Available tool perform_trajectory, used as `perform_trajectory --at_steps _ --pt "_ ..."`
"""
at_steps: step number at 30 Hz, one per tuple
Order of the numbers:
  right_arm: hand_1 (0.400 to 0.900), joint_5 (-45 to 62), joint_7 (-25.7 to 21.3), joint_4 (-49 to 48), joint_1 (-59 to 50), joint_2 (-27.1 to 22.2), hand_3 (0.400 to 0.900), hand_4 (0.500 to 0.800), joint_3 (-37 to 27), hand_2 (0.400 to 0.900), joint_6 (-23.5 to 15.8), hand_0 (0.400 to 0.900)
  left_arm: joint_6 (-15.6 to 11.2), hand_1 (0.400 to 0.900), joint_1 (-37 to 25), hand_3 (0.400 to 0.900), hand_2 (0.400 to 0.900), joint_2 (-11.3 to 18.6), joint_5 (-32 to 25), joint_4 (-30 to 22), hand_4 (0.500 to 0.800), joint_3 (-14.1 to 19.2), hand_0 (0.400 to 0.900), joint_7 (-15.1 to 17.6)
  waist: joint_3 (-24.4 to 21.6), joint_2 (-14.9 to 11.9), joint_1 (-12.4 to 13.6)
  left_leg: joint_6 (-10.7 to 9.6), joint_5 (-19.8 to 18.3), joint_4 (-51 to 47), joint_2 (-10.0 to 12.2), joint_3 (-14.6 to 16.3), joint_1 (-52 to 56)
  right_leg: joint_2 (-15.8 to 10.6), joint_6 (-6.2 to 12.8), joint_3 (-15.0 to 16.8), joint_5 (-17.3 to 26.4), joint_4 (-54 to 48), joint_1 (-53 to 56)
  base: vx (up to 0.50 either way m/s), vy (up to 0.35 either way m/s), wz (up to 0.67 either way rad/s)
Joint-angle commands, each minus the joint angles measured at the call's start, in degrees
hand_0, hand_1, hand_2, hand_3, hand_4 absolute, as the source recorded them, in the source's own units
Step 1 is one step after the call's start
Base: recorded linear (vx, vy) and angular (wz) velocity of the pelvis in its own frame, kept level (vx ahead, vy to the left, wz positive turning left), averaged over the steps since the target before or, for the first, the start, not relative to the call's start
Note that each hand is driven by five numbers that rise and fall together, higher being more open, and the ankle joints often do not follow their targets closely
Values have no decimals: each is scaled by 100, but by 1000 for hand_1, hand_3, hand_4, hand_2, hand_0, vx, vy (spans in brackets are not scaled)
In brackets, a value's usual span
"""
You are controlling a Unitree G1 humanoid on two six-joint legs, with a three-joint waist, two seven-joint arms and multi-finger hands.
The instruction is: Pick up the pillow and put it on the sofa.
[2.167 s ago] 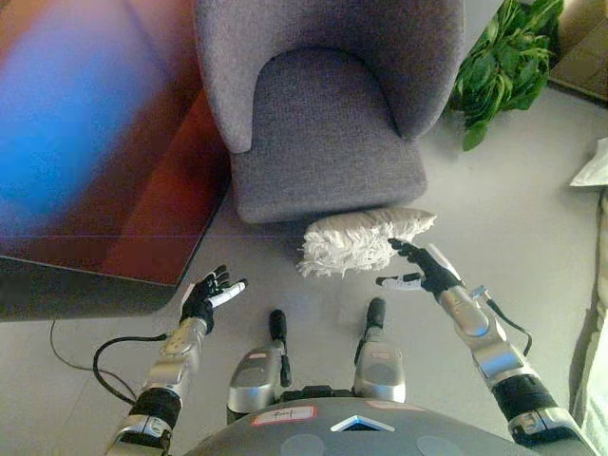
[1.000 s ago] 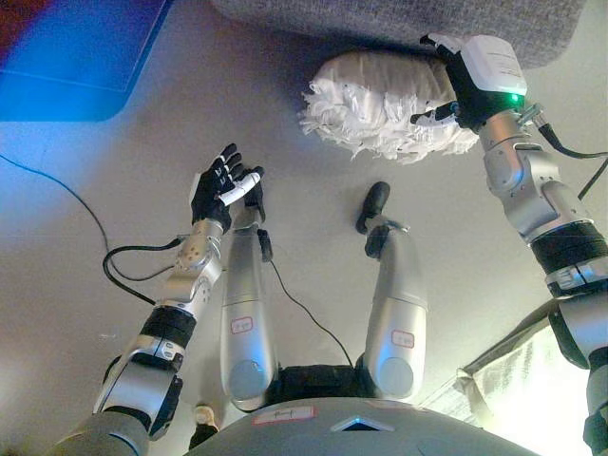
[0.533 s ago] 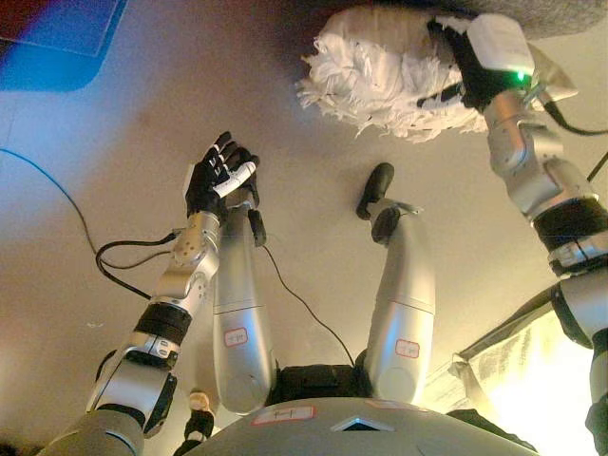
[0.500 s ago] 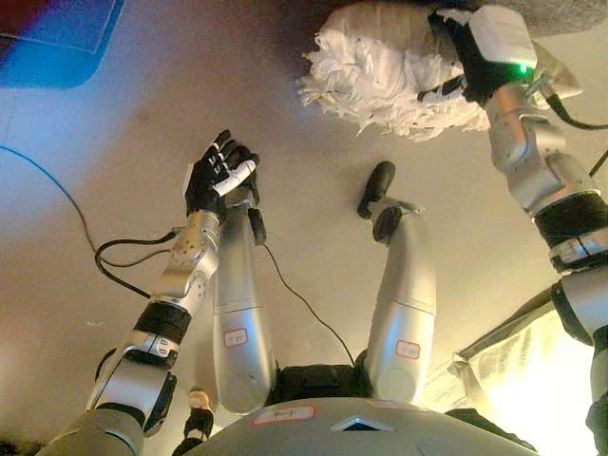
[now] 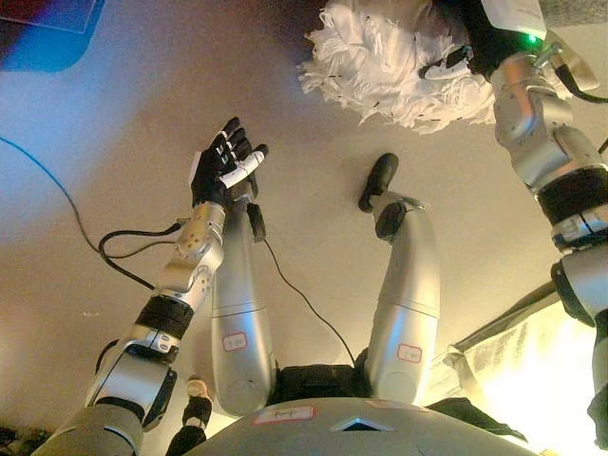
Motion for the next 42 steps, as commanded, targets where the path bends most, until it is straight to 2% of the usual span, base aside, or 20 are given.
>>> perform_trajectory --at_steps 1,4,5,6,14,33,36,42 --pt "900 48 -39 192 -1013 -63 900 800 204 900 -29 900 -311 900 102 900 900 9 -120 -534 800 -75 900 56 -15 55 198 -111 -1151 606 -68 -212 175 48 395 188 -218 267 -31 0 0 0" --pt "900 246 90 382 -1307 139 900 800 375 900 -20 900 -290 900 75 900 900 1 -130 -567 800 -121 900 58 -14 21 219 -99 -1140 599 -93 -206 157 40 391 188 -220 259 -30 2 7 1" --pt "767 296 144 529 -1399 219 767 720 443 767 -17 767 -272 900 61 900 900 -2 -134 -538 800 -152 900 45 -14 25 232 -98 -1136 598 -104 -206 153 32 387 183 -221 257 -27 5 18 5" --pt "400 419 155 628 -1447 267 400 500 440 400 -41 400 -267 900 42 900 900 -5 -131 -523 800 -183 900 33 -13 20 243 -96 -1127 595 -113 -204 151 29 386 184 -211 248 -21 4 24 4" --pt "400 993 97 854 -1681 519 400 500 354 400 -143 400 -267 900 -115 900 900 -59 -128 -469 800 -321 900 9 -12 5 281 -99 -1029 409 -148 -211 231 25 397 187 -170 97 90 4 10 3" --pt "400 1053 -159 256 -1620 380 400 500 124 400 -193 400 -308 900 -146 900 900 -82 -106 -430 800 -288 900 101 -13 13 215 -102 -939 254 -132 -151 389 61 398 274 -82 -77 225 -4 2 -1" --pt "400 1057 -196 55 -1530 314 400 500 42 400 -226 400 -306 900 -138 900 900 -86 -103 -413 800 -282 900 97 -13 17 200 -96 -930 241 -132 -142 424 60 401 266 -74 -84 255 0 0 0" --pt "400 872 -350 -1077 -1003 20 400 500 -342 400 -310 400 -310 900 -67 900 900 -141 -43 -247 800 -130 900 149 -14 -47 121 -92 -874 47 -89 -98 755 93 426 267 9 -275 564 1 5 -5"
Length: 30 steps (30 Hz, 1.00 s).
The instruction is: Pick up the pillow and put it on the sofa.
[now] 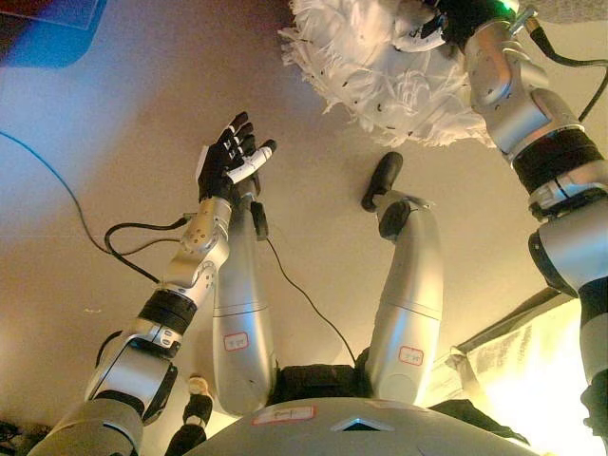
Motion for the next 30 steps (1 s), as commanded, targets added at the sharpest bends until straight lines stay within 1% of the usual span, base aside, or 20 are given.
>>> perform_trajectory --at_steps 1,2,5,7,8,9,10,12,14,15,18,21,22,23,24,25,26,27,30 --pt "400 -143 -590 -1350 -374 -457 400 500 -719 400 -468 400 -335 900 104 900 900 -139 97 -248 800 241 900 90 -16 -55 23 -78 -845 14 10 -97 738 121 447 184 24 -387 637 -90 24 -5" --pt "400 -296 -657 -1851 -14 -574 400 500 -1031 400 -518 400 -394 900 146 900 900 -186 171 -224 800 414 900 187 -13 -70 -34 -42 -612 -191 0 -55 877 130 418 176 274 -643 799 -86 24 -6" --pt "400 -497 -802 -2564 647 -664 400 500 -1559 400 -655 400 -475 900 237 900 900 -266 291 -187 800 642 900 276 -13 -84 -81 -33 -538 -494 2 26 1360 161 442 140 384 -981 1272 -8 15 -9" --pt "400 -551 -816 -2741 878 -685 400 500 -1710 400 -698 400 -486 900 268 900 900 -270 348 -127 800 674 900 280 -13 -88 -80 -22 -513 -596 2 53 1548 169 454 126 436 -1115 1441 29 14 -11" --pt "400 -645 -876 -3150 1273 -730 400 500 -1974 400 -801 400 -544 900 354 900 900 -289 436 -76 800 809 900 333 -55 -96 -124 -23 -478 -748 -5 121 1861 214 473 116 513 -1372 1778 49 13 -12" --pt "400 -694 -894 -3298 1533 -710 400 500 -2118 400 -854 400 -578 900 419 900 900 -289 499 -92 800 867 900 358 -70 -98 -130 -20 -459 -836 -11 136 2038 232 475 103 564 -1508 1967 47 13 -12" --pt "400 -699 -889 -3317 1563 -710 400 500 -2140 400 -849 400 -577 900 426 900 900 -283 501 -96 800 856 900 359 -55 -101 -118 -20 -452 -855 -9 136 2074 235 475 98 571 -1529 2005 42 -2 -8" --pt "400 -802 -936 -3682 1926 -706 400 500 -2377 400 -928 400 -601 900 565 900 900 -299 645 -102 800 980 900 414 -122 -124 -138 -23 -404 -1106 10 190 2460 281 497 65 684 -1876 2414 39 -5 -9" --pt "400 -802 -936 -3682 1926 -706 400 500 -2377 400 -928 400 -601 900 565 900 900 -299 645 -102 800 980 900 414 -122 -124 -138 -23 -404 -1106 10 190 2460 281 497 65 684 -1876 2414 49 -9 -8" --pt "400 -883 -950 -4238 2537 -628 400 500 -2739 400 -1078 400 -631 900 795 900 900 -349 748 -102 800 1176 900 453 -252 -162 -150 -17 -336 -1419 35 242 2987 334 533 28 823 -2316 2975 108 -27 -13" --pt "400 -902 -875 -4857 3291 -488 400 500 -3131 400 -1258 400 -581 900 1128 900 900 -421 912 -80 800 1361 900 416 -499 -214 -159 -27 -234 -1868 61 287 3704 365 567 -75 986 -2894 3759 143 -46 -7" --pt "400 -842 -810 -5119 3643 -375 400 500 -3292 400 -1346 400 -530 900 1295 900 900 -453 980 -70 800 1408 900 343 -652 -235 -151 -24 -116 -2187 64 325 4099 358 601 -147 1139 -3271 4180 53 -2 -4" --pt "400 -818 -775 -5259 3784 -341 400 500 -3384 400 -1387 400 -513 900 1401 900 900 -456 1038 -79 800 1453 900 300 -720 -249 -138 -39 -65 -2376 98 363 4317 363 626 -185 1193 -3435 4389 157 -7 -13" --pt "400 -714 -660 -5491 4090 -281 400 500 -3521 400 -1457 400 -473 900 1611 900 900 -500 1036 -52 800 1540 900 176 -895 -262 -120 -65 -41 -2607 159 411 4669 368 667 -223 1260 -3703 4766 168 -16 -8" --pt "400 -630 -595 -5584 4272 -261 400 500 -3643 400 -1490 400 -443 900 1720 900 900 -518 1065 -31 800 1590 900 130 -987 -276 -110 -84 -2 -2760 179 437 4864 357 686 -273 1303 -3869 4991 170 -12 1" --pt "400 -564 -541 -5678 4365 -271 400 500 -3731 400 -1522 400 -416 900 1798 900 900 -526 1096 -22 800 1634 900 78 -1083 -280 -114 -90 64 -2902 176 454 4985 344 707 -305 1363 -4001 5117 76 4 5" --pt "400 -559 -530 -5700 4395 -271 400 500 -3746 400 -1515 400 -414 900 1812 900 900 -525 1097 -29 800 1628 900 76 -1071 -280 -110 -91 80 -2944 175 454 5034 347 708 -316 1376 -4036 5165 123 22 4" --pt "400 -332 -408 -5851 4562 -279 400 500 -3940 400 -1592 400 -354 900 1988 900 900 -566 1167 19 800 1724 900 -39 -1294 -277 -106 -142 130 -3154 213 495 5295 330 751 -356 1445 -4289 5446 143 11 3" --pt "400 -26 -243 -5929 4723 -364 400 500 -4147 400 -1641 400 -270 900 2253 900 900 -580 1196 31 800 1838 900 -193 -1539 -289 -52 -204 216 -3504 243 541 5699 353 787 -452 1561 -4676 5849 149 6 3"
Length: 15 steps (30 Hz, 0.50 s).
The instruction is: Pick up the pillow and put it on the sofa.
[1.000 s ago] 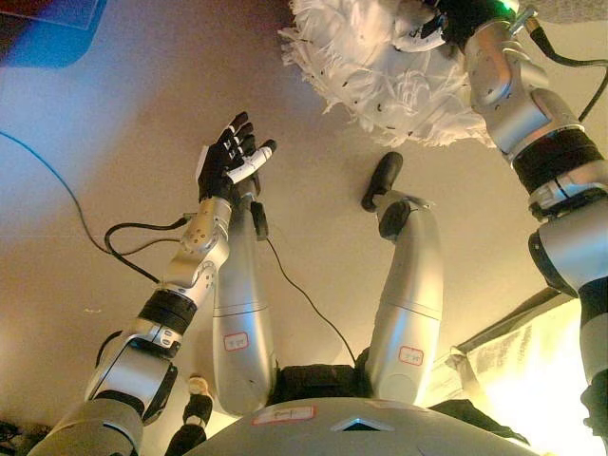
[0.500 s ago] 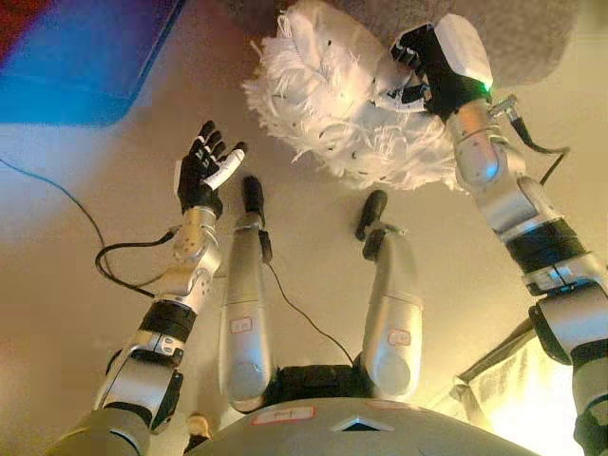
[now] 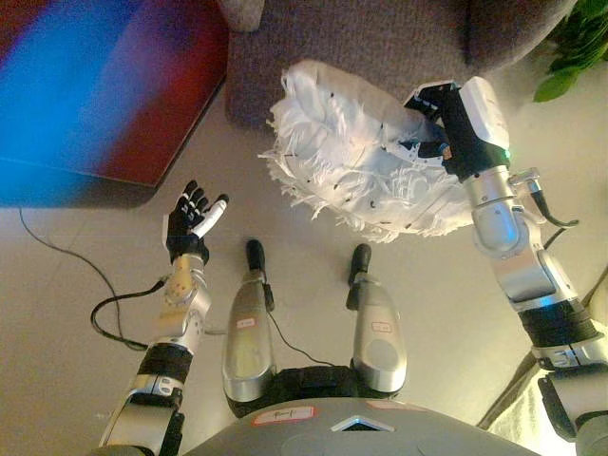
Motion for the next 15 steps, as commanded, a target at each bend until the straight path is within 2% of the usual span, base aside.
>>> perform_trajectory --at_steps 1,9,12,15 --pt "400 768 -261 -931 -568 -177 400 500 -810 400 -956 400 -147 900 505 900 900 122 359 -172 800 81 900 -256 -1457 -129 65 -260 -166 -317 148 -48 431 -102 309 -112 553 -594 343 123 5 4" --pt "400 1228 -126 -573 -763 -637 400 500 -991 400 -853 400 0 900 926 900 900 91 309 -130 800 251 900 -472 -1836 -222 221 -302 -81 -666 204 7 779 -40 304 -288 606 -929 741 91 -2 10" --pt "400 1467 -100 -51 -1184 -960 400 500 -760 400 -712 400 35 900 1054 900 900 107 226 -149 800 201 900 -530 -1880 -281 309 -299 -61 -734 210 -13 819 -20 284 -343 577 -939 796 64 -13 12" --pt "400 1649 -176 872 -2032 -1384 400 500 -197 400 -571 400 31 900 1084 900 900 185 89 -205 800 66 900 -601 -1888 -339 407 -329 16 -847 240 -40 816 20 265 -378 568 -930 778 30 -23 13"
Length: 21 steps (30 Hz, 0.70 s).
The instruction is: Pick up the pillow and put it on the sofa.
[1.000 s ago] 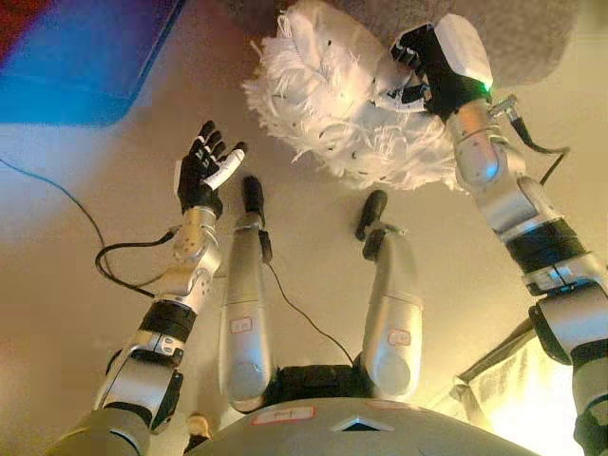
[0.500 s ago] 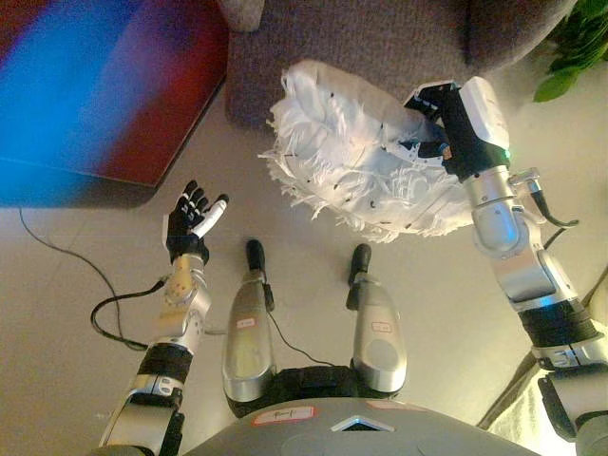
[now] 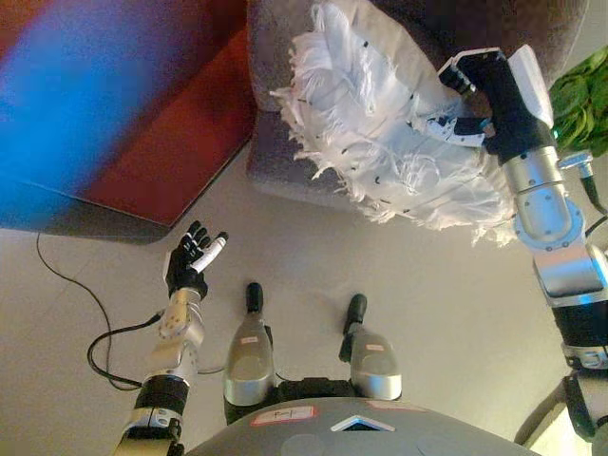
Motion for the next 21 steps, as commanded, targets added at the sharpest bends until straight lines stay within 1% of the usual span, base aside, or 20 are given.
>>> perform_trajectory --at_steps 1,3,6,10,13,14,15,18,21 --pt "400 649 -527 791 -1960 -722 400 500 237 400 -392 400 -274 900 140 900 900 392 -34 -244 800 -239 900 -142 -811 -249 169 -230 -62 -142 238 51 95 -138 235 30 424 75 -269 7 -29 12" --pt "400 814 -584 1656 -2857 -934 400 500 837 400 -304 400 -304 900 139 900 900 517 -151 -365 800 -339 900 -181 -782 -272 264 -268 19 -219 260 21 57 -115 227 -15 433 35 -284 -1 -31 16" --pt "400 933 -663 2863 -4089 -1079 400 500 1707 400 -202 400 -354 900 142 900 900 653 -338 -496 800 -444 900 -210 -732 -279 386 -304 114 -310 284 -32 -20 -98 228 -99 463 -27 -317 -2 -35 17" --pt "400 993 -818 4326 -5378 -1015 400 500 2505 400 -93 400 -458 900 111 900 900 810 -581 -654 800 -515 900 -238 -639 -230 566 -338 218 -377 286 -176 -173 -91 220 -223 460 -59 -359 14 -35 21" --pt "400 777 -816 5511 -6352 -915 400 500 3259 400 1 400 -530 900 26 900 900 952 -709 -735 800 -585 900 -245 -571 -193 721 -357 332 -435 257 -321 -335 -89 223 -292 502 -108 -436 5 -46 23" --pt "578 741 -828 5845 -6628 -850 578 607 3437 578 45 578 -539 900 -16 900 900 985 -717 -761 800 -625 900 -260 -548 -174 771 -375 378 -456 258 -365 -392 -85 227 -321 519 -133 -465 9 -47 24" --pt "900 735 -838 6108 -6886 -779 900 800 3579 900 113 900 -537 900 -64 900 900 1015 -772 -806 800 -663 900 -275 -532 -157 809 -379 407 -471 253 -397 -442 -82 228 -323 538 -162 -497 20 -31 17" --pt "900 809 -812 6697 -7293 -584 900 800 3743 900 238 900 -509 900 -95 900 900 1019 -803 -900 800 -746 900 -317 -528 -115 889 -369 428 -484 266 -444 -499 -63 230 -333 542 -226 -515 46 -23 9" --pt "900 768 -1006 7023 -7498 -466 900 800 3742 900 347 900 -471 900 -132 900 900 1035 -786 -1010 800 -873 900 -306 -496 -65 951 -369 461 -485 247 -538 -565 -66 231 -376 532 -246 -509 27 -9 13"
